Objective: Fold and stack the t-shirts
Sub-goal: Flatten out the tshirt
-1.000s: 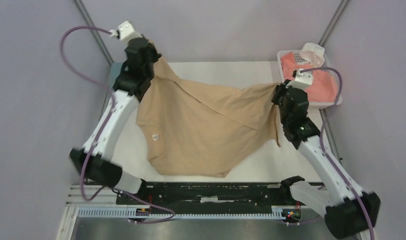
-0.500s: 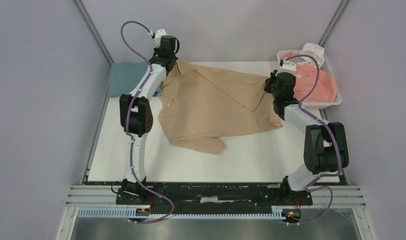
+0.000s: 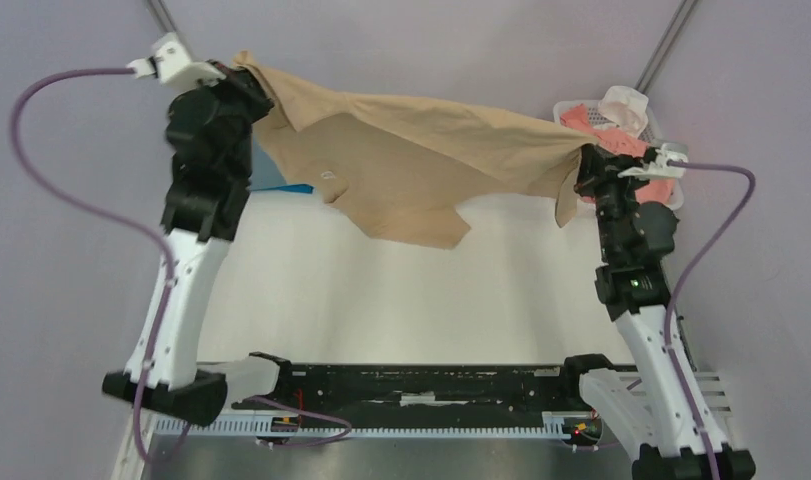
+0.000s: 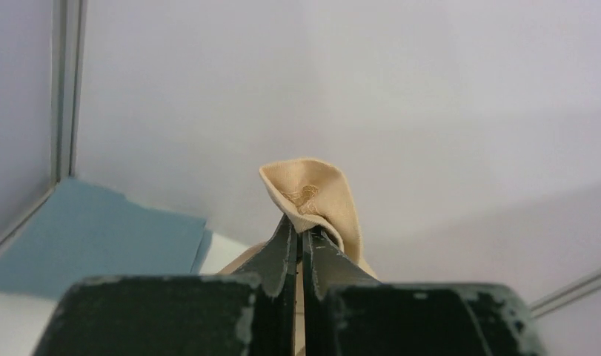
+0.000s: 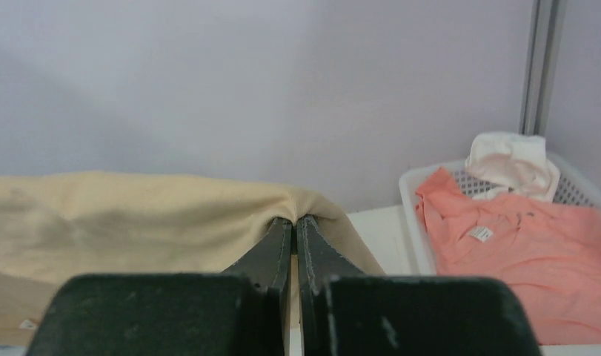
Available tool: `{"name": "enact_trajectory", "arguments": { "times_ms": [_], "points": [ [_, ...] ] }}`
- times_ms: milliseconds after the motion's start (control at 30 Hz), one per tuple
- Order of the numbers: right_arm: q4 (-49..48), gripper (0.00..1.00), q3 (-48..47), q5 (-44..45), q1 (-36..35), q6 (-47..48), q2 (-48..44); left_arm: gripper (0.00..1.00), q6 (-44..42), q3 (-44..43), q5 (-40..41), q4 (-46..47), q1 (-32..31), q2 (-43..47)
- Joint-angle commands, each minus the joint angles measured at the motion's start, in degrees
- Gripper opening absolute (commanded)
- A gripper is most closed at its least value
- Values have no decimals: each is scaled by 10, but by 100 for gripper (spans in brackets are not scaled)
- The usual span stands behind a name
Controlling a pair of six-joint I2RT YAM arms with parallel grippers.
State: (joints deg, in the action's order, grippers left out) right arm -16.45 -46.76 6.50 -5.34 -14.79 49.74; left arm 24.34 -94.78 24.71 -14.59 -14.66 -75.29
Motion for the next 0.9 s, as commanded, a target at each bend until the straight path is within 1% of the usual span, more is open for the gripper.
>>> {"name": "enact_trajectory", "arguments": {
  "times_ms": [0,100,200,367,500,600,700,733,800,867],
  "points": [
    [105,0,-37,9,4,5,-106,2,-8,3,-23,-12,0,140],
    [157,0,-66,-7,3,2,-174,2,-9,-27,-61,-50,0,201],
    [201,0,-97,-10,4,-1,-223,2,-10,-76,-81,-86,0,235],
    [241,0,-136,-32,4,-2,-262,2,-18,-129,-90,-101,0,255],
    [246,0,-128,-27,3,-3,-265,2,-25,-134,-86,-95,0,239],
    [243,0,-102,-12,3,-10,-246,2,-35,-114,-69,-77,0,202],
    [213,0,-42,14,4,-27,-213,2,-47,-73,-26,-36,0,137],
    [201,0,-17,30,3,-35,-194,2,-50,-60,-1,-20,0,110],
    [179,0,27,63,4,-42,-148,2,-68,-41,32,17,1,34],
    [157,0,64,96,4,-56,-81,2,-80,-39,50,44,2,-69]
  ]
}}
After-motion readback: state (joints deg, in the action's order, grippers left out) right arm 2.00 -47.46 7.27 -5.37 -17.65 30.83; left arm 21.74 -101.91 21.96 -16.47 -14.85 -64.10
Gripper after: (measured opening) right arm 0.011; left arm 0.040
